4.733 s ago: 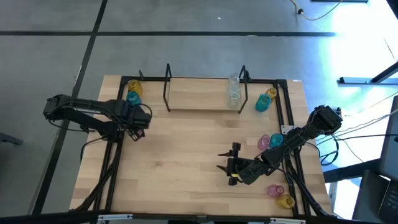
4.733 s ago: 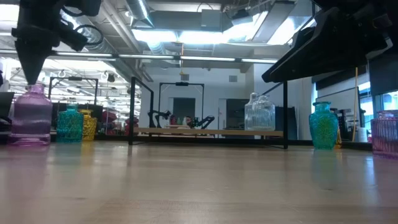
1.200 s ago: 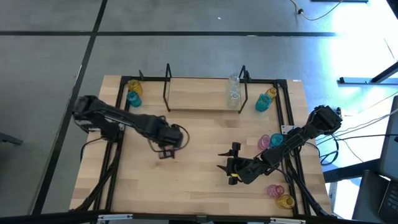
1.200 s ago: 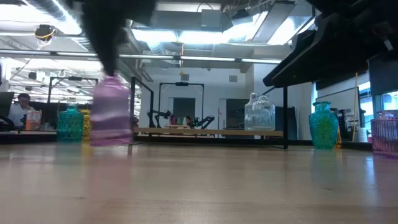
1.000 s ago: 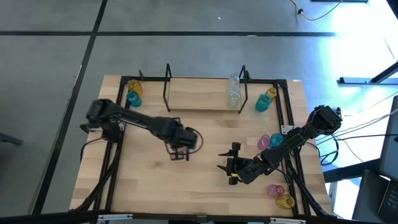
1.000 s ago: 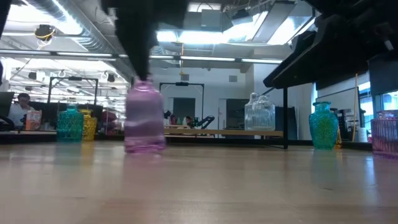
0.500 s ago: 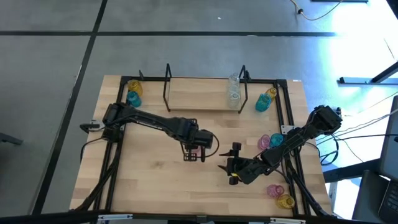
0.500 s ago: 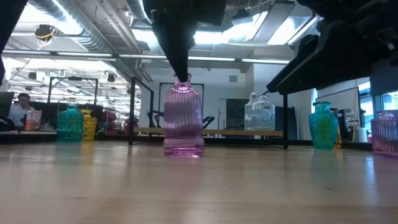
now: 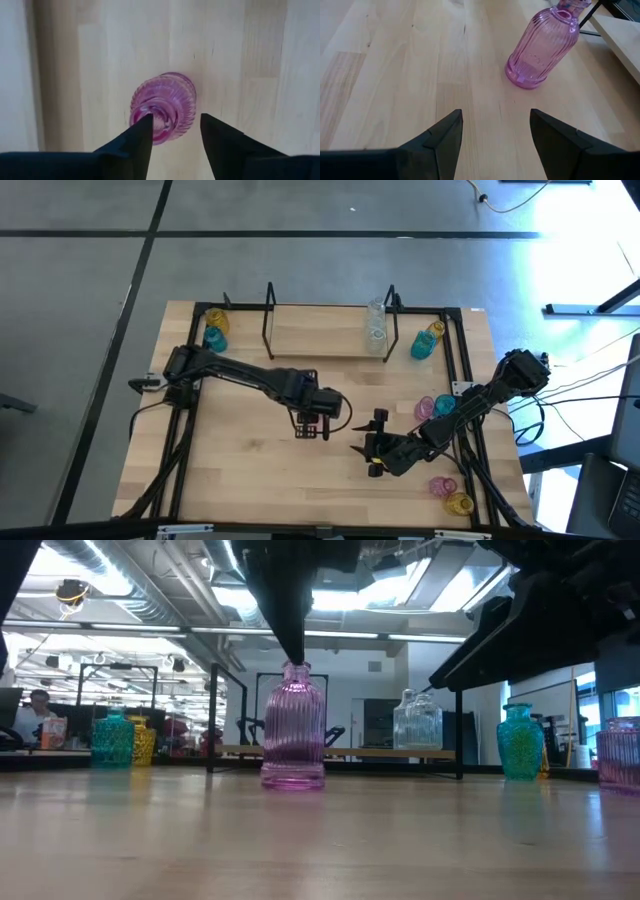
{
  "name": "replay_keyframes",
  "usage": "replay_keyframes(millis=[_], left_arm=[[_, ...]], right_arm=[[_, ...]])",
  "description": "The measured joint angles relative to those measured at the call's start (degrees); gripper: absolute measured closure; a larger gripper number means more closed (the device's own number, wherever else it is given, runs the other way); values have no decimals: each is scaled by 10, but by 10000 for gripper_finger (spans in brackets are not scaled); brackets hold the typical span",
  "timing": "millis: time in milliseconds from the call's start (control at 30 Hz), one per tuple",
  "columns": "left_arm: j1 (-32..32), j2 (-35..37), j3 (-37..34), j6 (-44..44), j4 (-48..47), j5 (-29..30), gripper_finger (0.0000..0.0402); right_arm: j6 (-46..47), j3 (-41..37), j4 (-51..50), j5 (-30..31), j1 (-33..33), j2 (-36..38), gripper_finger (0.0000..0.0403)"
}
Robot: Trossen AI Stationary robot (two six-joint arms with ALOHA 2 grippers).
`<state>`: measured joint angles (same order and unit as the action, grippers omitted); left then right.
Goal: Sort vases onto shelf
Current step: Put the left pink vase on the shelf
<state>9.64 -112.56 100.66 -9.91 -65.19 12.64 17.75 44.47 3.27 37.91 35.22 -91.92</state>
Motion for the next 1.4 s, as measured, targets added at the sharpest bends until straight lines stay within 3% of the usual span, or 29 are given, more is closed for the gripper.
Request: replay_keyframes(millis=[267,467,733,933,1233,1400], left_arm=[[16,48,-10,-5,-5,31,240],[60,144,-122,-27,59,81,240],[139,307,-432,-65,343,101,240],[198,348,-630,-64,586,112,240],[211,345,-793,-91,866,177,240],[191,345,-810,-78,921,178,240]], right_arm=[[20,0,-2,1,0,0,182],[28,0,0,0,0,0,182],[30,1,41,28,-2,0,182],[24,35,43,24,-36,0,182],[-20,72,88,-28,-142,0,182],[-48,72,146,-96,-188,0,182]])
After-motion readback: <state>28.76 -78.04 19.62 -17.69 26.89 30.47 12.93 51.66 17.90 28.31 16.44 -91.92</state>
